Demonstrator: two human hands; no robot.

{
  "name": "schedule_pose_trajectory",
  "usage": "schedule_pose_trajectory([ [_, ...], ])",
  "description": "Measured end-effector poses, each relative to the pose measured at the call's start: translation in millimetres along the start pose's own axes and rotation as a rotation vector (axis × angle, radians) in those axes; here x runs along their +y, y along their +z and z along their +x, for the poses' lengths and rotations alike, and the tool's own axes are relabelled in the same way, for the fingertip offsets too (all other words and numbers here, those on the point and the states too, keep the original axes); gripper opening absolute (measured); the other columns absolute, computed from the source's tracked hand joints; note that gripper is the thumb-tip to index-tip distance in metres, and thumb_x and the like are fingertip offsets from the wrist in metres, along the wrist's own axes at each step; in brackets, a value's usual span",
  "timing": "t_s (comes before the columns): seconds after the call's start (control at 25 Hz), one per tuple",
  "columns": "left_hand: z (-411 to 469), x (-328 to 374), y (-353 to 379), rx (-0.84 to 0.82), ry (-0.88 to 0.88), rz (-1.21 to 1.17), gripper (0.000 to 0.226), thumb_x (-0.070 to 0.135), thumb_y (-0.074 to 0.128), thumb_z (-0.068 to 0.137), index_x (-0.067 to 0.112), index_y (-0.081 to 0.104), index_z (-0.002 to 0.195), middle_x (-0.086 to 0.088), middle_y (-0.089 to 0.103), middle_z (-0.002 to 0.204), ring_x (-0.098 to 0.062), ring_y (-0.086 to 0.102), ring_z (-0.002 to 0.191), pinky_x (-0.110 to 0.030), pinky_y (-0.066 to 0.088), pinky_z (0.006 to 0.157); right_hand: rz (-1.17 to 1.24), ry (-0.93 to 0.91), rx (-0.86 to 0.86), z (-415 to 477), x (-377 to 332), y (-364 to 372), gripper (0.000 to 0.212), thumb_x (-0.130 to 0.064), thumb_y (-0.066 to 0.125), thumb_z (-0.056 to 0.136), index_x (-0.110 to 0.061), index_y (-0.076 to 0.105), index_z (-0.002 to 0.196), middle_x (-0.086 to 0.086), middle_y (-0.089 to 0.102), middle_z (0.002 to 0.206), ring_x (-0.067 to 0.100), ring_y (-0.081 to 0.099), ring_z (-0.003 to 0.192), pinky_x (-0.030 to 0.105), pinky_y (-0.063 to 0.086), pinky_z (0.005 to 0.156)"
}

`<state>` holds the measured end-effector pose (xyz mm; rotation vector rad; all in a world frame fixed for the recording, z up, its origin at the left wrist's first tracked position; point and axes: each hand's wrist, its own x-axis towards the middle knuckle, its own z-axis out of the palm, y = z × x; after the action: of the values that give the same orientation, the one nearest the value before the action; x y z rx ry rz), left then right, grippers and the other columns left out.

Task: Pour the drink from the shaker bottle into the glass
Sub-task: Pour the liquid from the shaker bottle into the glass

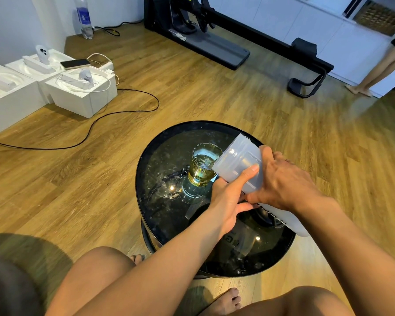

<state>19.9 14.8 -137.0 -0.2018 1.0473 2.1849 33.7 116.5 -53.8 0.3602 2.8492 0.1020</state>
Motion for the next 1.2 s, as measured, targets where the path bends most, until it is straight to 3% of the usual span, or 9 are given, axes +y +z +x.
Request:
schedule_pose_trajectory([
  [1.2, 1.4, 0.0, -1.0, 0.002, 0.002, -0.006, 0.034, 0.026, 0.079, 0.085, 0.025, 0.067, 0.116, -0.015, 0.075, 0.118, -0.039, 0.071, 0.109, -0.057, 0.059, 0.089, 0.007, -0.002, -0.012, -0.5, -1.4, -2.6, 0.109, -0.059, 0.081, 0.056, -0.019, 0.018, 0.136, 0.008, 0.045, 0.119, 0.034, 0.051, 0.111, 0.044, 0.046, 0.081],
])
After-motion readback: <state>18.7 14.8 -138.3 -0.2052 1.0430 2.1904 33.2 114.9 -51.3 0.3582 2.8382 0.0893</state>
